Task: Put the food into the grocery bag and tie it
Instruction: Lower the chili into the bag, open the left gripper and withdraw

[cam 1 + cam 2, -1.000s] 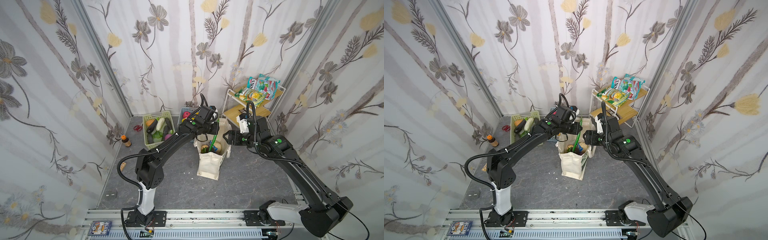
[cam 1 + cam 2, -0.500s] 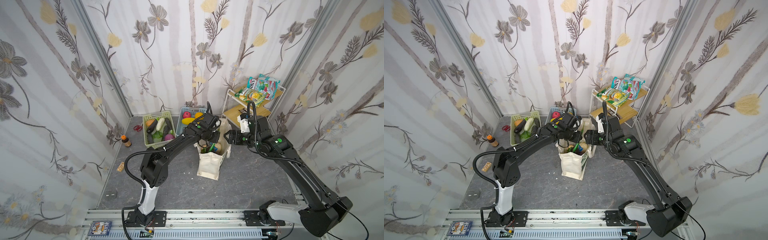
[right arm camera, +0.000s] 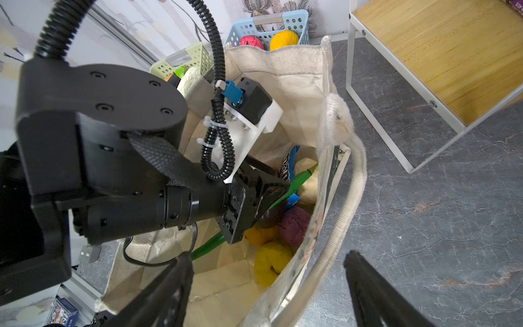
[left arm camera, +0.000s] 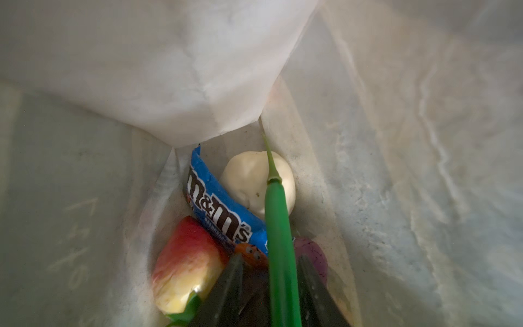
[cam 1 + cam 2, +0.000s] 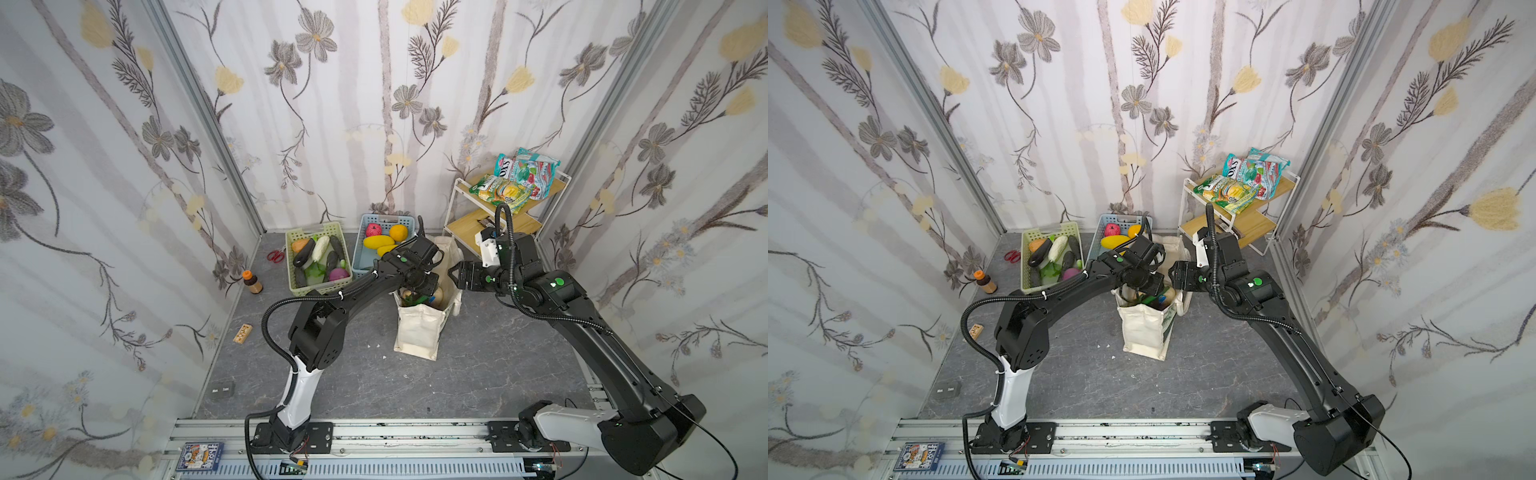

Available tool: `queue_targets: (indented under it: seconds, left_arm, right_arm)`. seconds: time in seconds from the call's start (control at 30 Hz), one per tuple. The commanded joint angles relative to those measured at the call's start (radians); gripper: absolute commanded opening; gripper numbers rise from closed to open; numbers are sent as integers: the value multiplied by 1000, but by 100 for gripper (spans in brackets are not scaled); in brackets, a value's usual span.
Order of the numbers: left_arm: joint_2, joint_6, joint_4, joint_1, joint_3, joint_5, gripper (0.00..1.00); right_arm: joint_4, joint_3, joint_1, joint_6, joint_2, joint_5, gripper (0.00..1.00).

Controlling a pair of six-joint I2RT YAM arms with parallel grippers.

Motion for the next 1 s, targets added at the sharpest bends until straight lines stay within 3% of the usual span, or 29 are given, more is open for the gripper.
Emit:
queue_targets:
  seconds: [0.0,0.23,0.73,0.97]
  left_arm:
    - [5,11,-13,1,13,-30,44]
    - [-2,5,-48,0,51,-60,60]
    - [-107,-51,-112,29,257,-51,70]
    - [-154,-64,-157,64,311,-107,72]
  right_arm:
    - [60,-6,-1,2,-4,-1,84]
    - [65,-5,-2,2,-3,-3,84]
    - [75,-1,-12,1,1,0,84]
    - [82,5,-15,-6,-2,-13,84]
